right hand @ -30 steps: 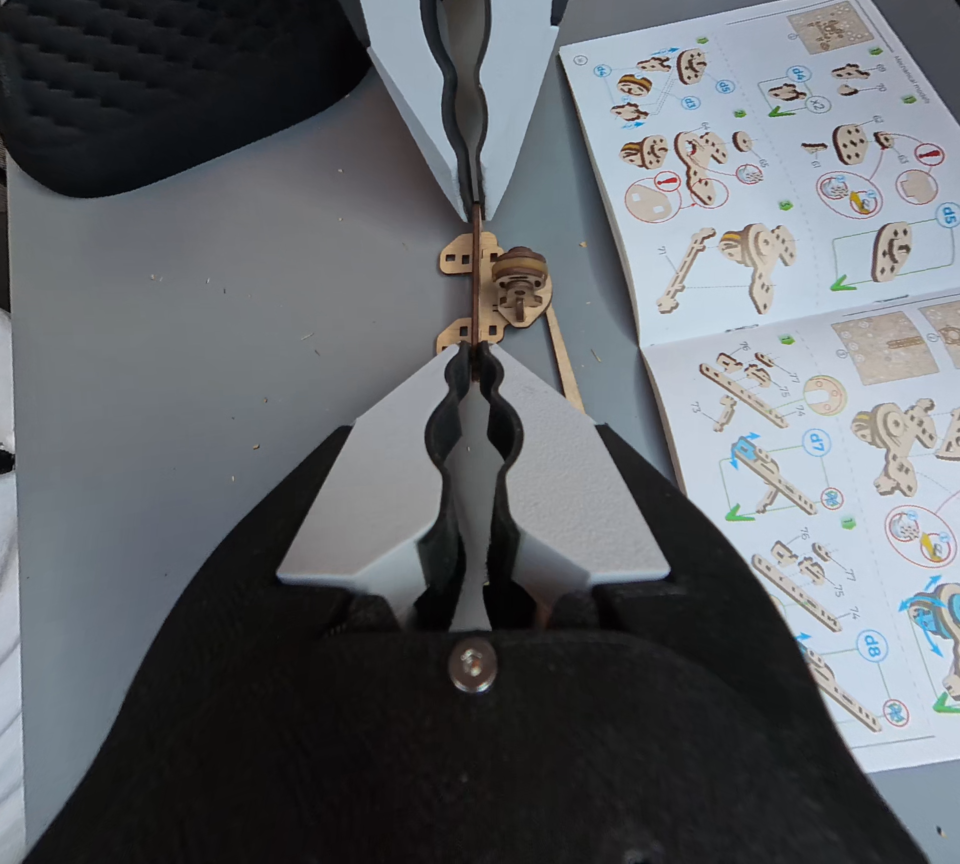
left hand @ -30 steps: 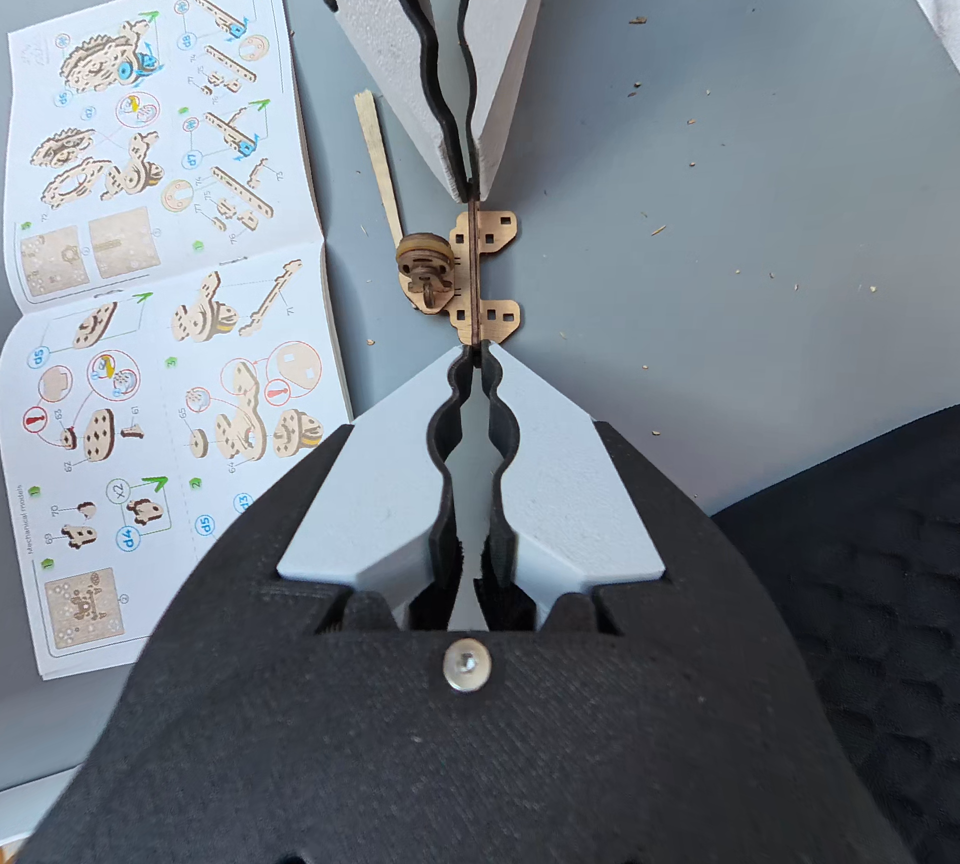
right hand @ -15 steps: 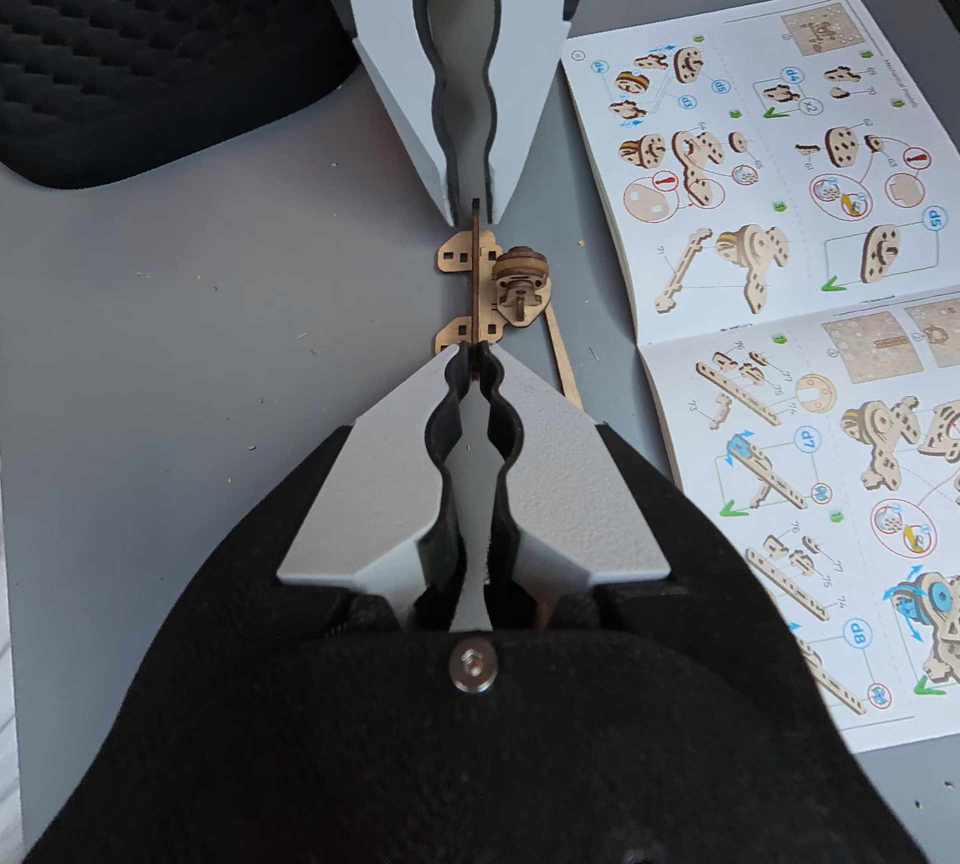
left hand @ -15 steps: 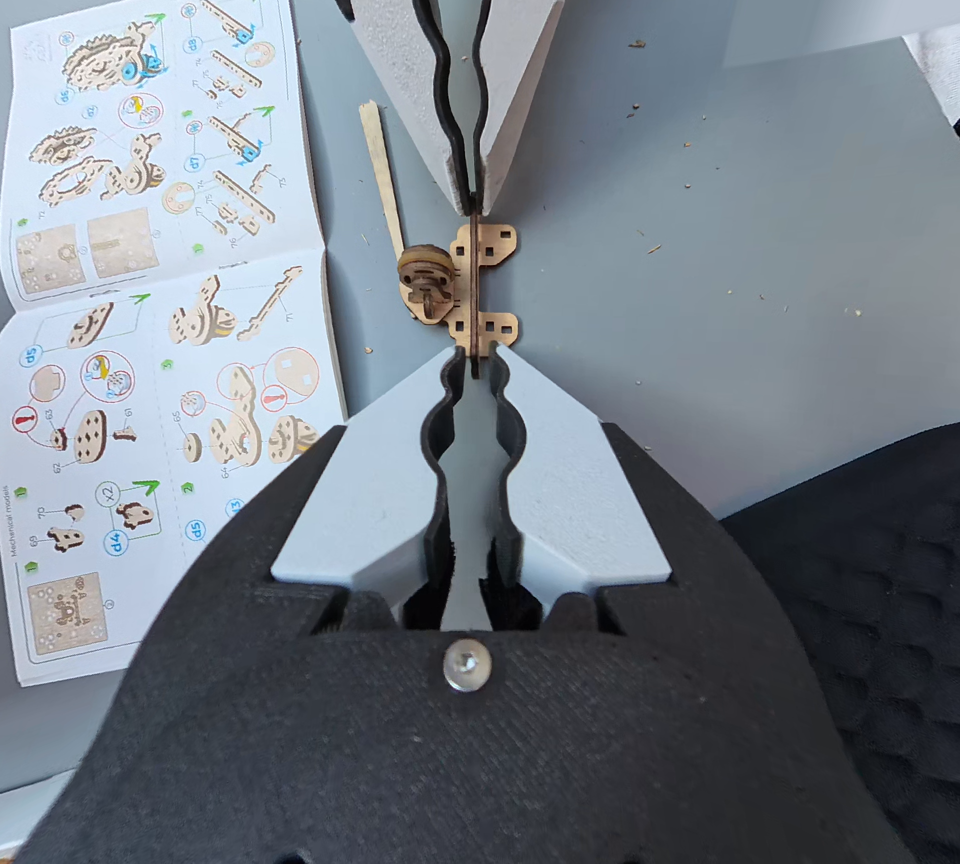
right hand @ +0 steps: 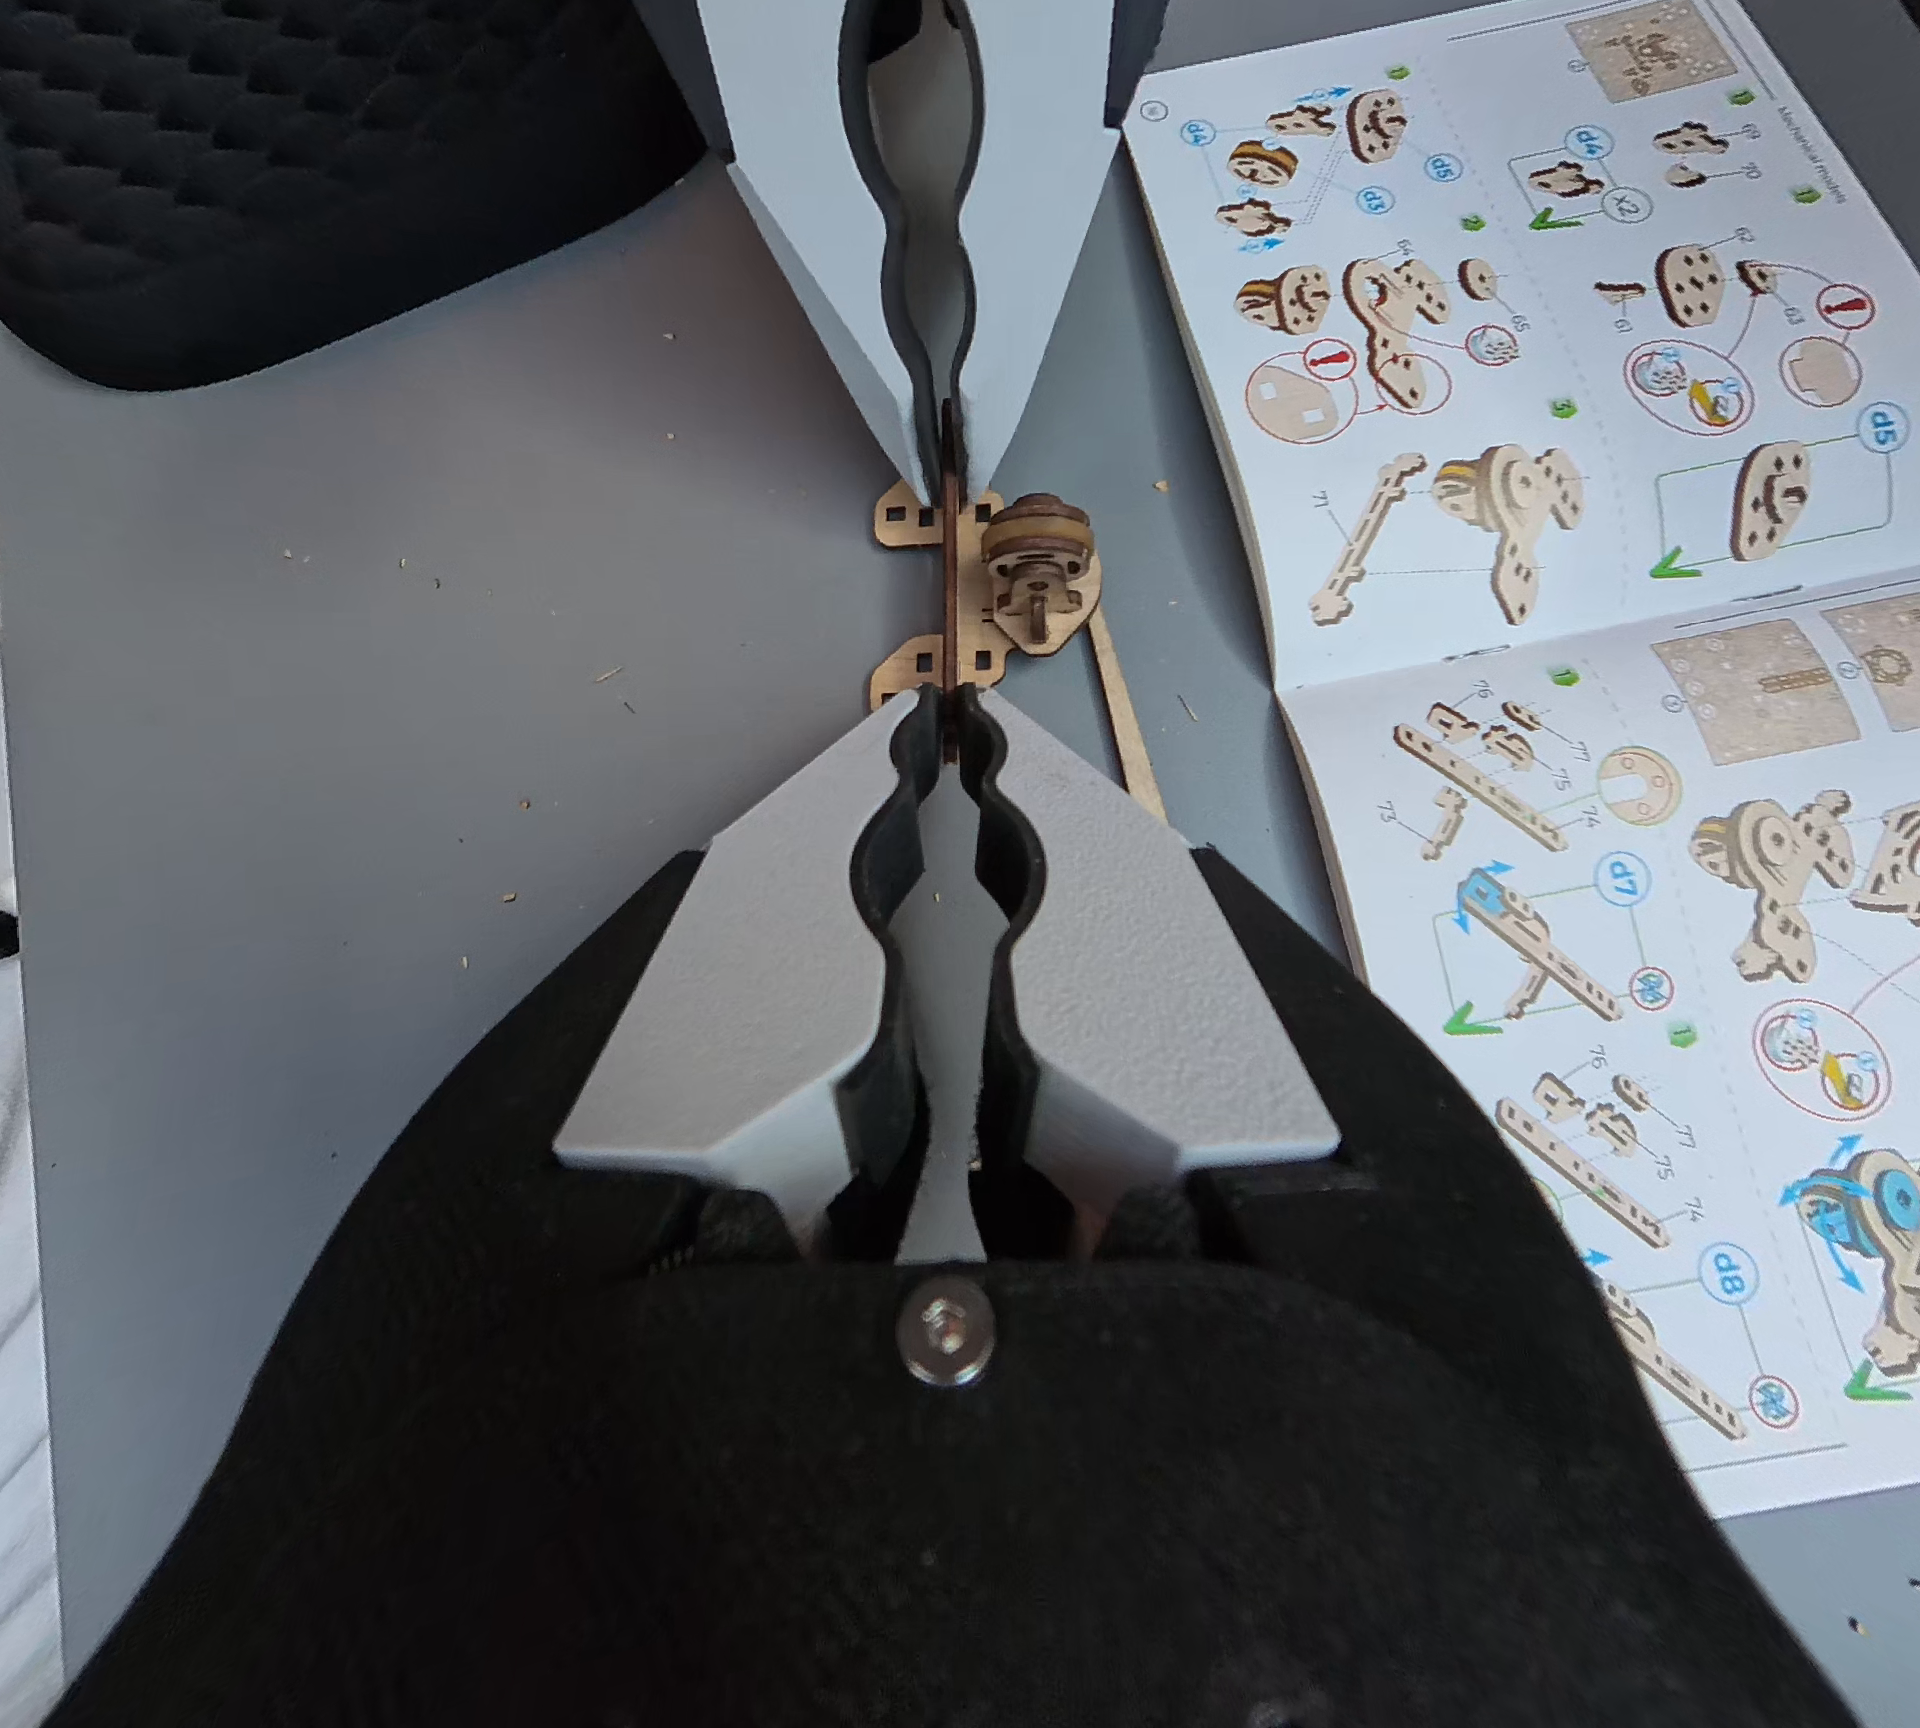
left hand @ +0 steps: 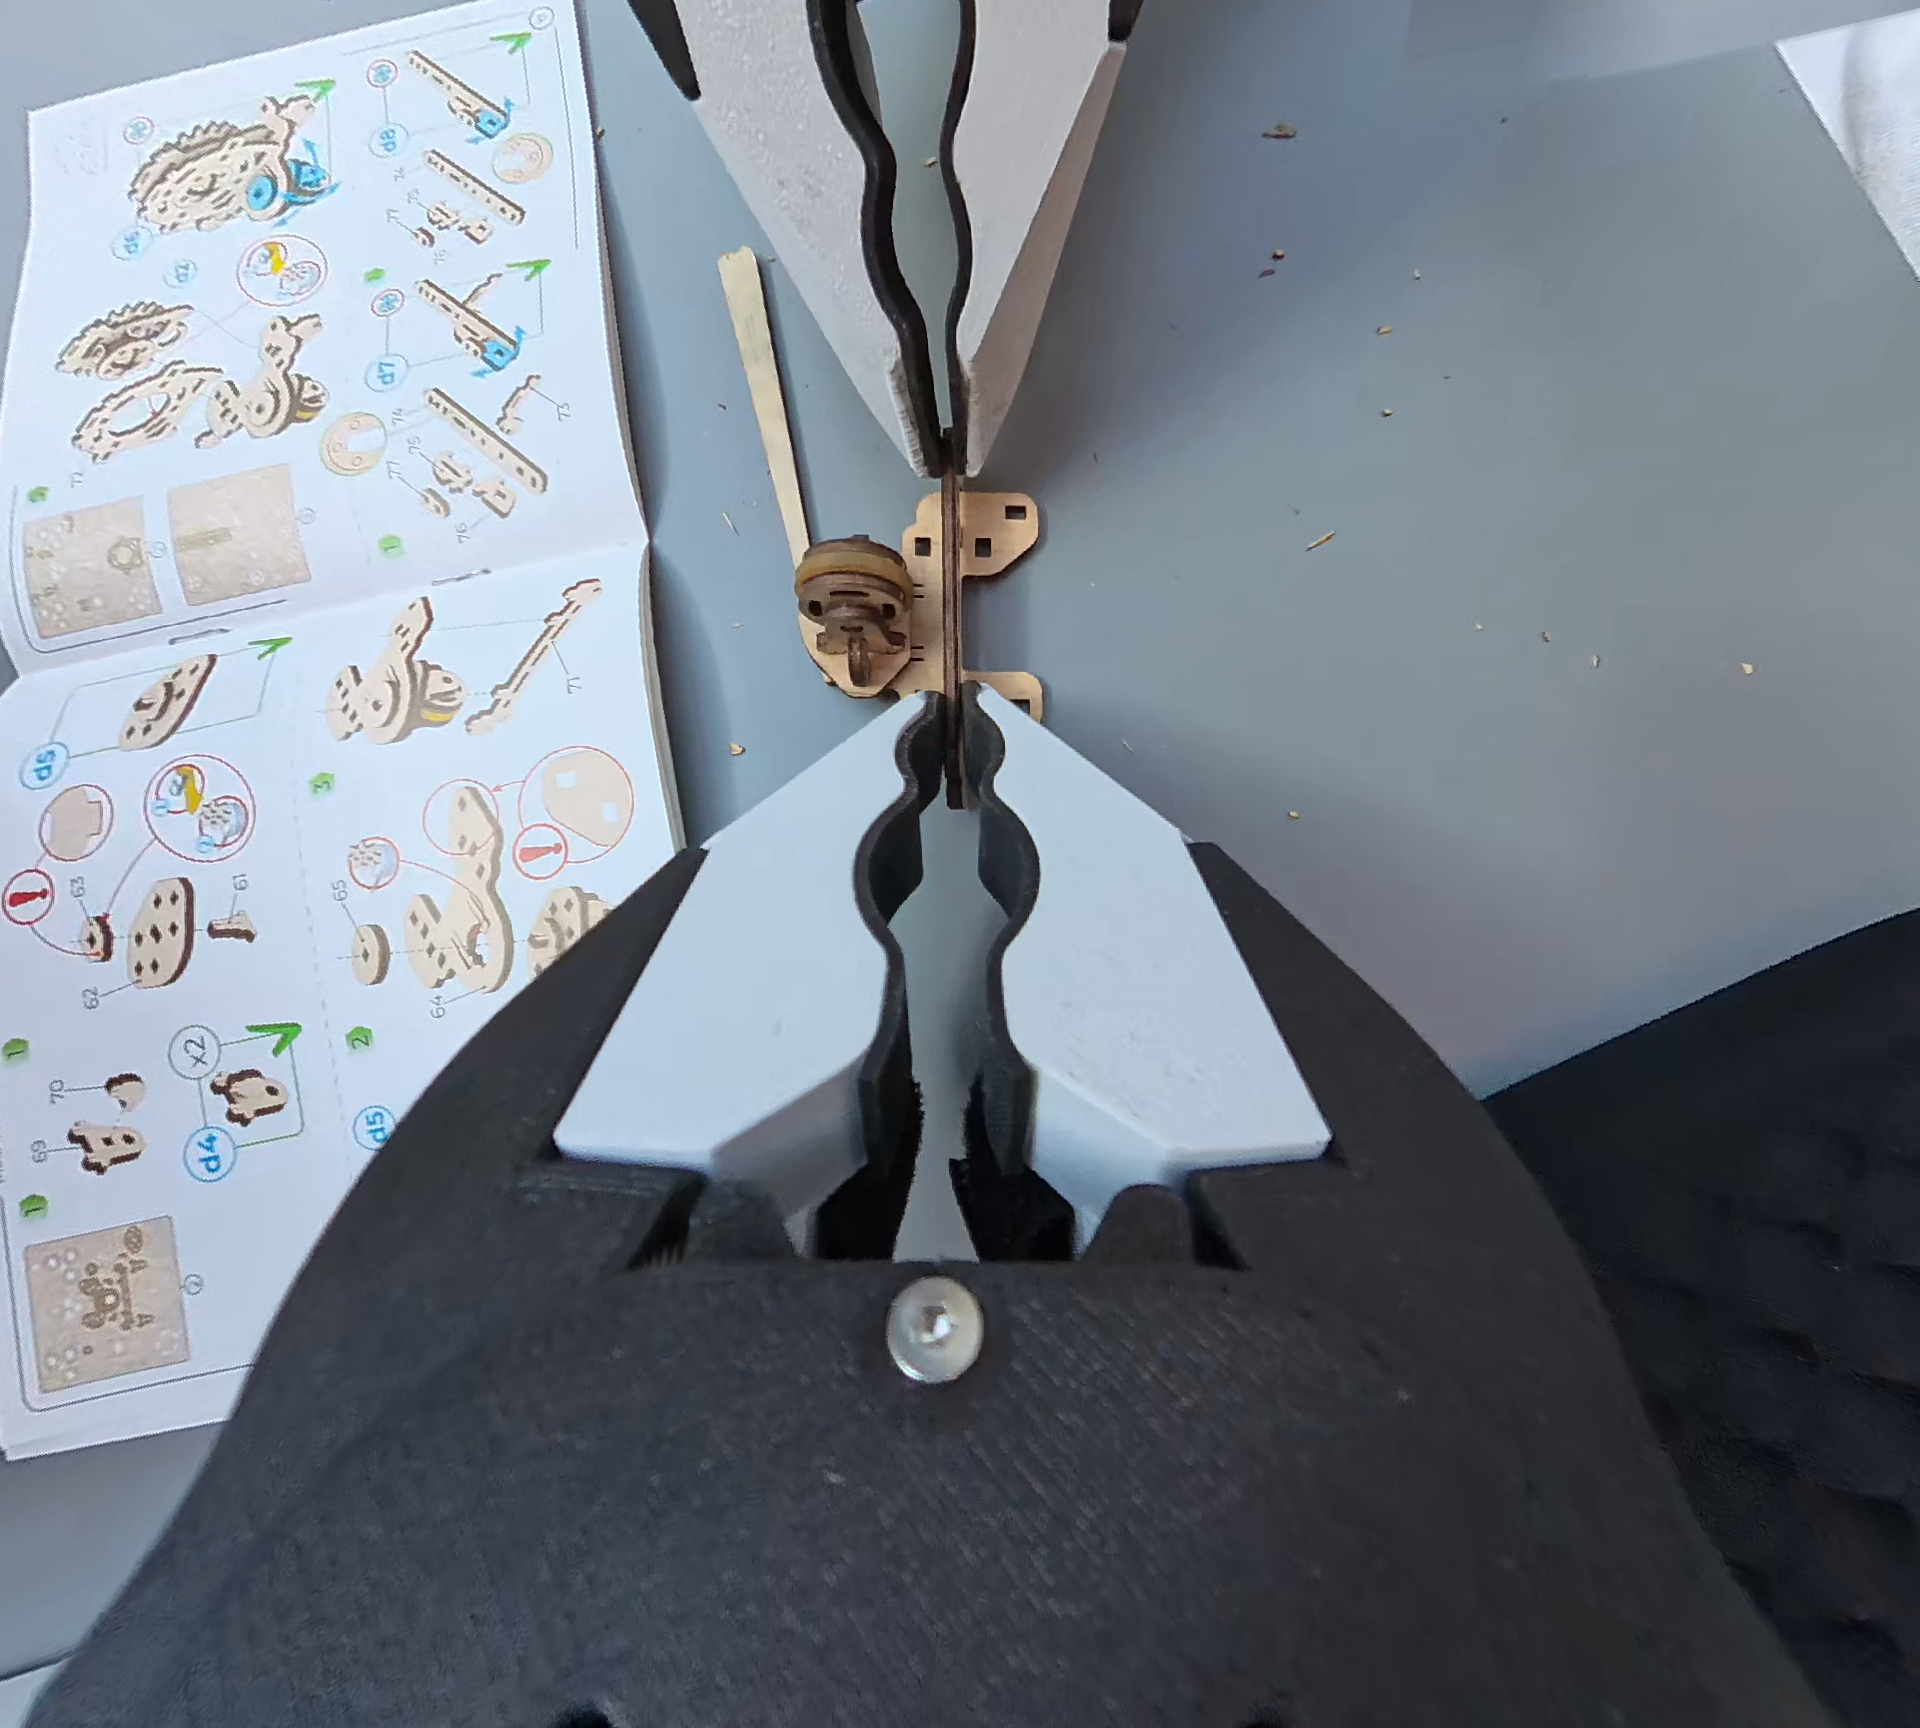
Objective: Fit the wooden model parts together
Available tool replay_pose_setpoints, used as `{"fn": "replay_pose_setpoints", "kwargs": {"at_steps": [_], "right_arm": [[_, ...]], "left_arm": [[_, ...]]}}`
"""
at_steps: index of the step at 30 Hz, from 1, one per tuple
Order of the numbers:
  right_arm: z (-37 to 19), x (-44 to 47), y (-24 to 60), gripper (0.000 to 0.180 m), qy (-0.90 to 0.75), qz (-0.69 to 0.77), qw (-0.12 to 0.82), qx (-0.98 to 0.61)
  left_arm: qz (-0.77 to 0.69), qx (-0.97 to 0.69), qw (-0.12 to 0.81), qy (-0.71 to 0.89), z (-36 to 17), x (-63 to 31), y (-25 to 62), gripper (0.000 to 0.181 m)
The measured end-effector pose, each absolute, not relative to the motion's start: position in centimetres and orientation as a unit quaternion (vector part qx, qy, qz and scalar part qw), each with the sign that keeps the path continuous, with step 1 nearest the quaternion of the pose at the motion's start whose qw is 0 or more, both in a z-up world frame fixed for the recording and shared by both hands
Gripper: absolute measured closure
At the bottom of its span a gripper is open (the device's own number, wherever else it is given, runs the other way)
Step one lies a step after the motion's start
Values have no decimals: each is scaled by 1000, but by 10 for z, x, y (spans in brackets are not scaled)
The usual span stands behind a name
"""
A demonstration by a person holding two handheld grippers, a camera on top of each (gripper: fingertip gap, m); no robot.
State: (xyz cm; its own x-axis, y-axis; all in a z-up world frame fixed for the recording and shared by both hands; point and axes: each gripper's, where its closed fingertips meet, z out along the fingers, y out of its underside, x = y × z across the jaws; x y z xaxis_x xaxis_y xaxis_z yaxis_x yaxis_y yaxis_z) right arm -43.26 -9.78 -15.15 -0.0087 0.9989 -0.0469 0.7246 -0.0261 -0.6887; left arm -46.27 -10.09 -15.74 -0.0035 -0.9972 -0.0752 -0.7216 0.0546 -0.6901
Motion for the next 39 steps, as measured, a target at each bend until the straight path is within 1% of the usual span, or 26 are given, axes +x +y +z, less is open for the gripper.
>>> {"fn": "replay_pose_setpoints", "kwargs": {"at_steps": [1, 5, 8, 12, 17, 19, 39], "right_arm": [[-151, -433, -98, 177, -653, 282, 245, -659], [-150, -433, -98, 177, -645, 304, 237, -660], [-145, -438, -97, 166, -641, 314, 255, -653], [-144, -440, -95, 171, -649, 297, 269, -647], [-151, -442, -99, 172, -657, 293, 259, -645], [-151, -443, -98, 177, -659, 291, 263, -642], [-154, -442, -100, 177, -662, 276, 254, -649]], "left_arm": [[-240, -646, 286, 666, -157, -463, -101, 180], [-244, -649, 283, 663, -158, -463, -101, 180], [-249, -650, 281, 660, -157, -463, -101, 180], [-252, -653, 279, 657, -158, -463, -101, 180], [-252, -654, 278, 657, -158, -463, -101, 180], [-251, -654, 278, 657, -158, -463, -101, 180], [-252, -650, 287, 657, -158, -463, -101, 180]]}}
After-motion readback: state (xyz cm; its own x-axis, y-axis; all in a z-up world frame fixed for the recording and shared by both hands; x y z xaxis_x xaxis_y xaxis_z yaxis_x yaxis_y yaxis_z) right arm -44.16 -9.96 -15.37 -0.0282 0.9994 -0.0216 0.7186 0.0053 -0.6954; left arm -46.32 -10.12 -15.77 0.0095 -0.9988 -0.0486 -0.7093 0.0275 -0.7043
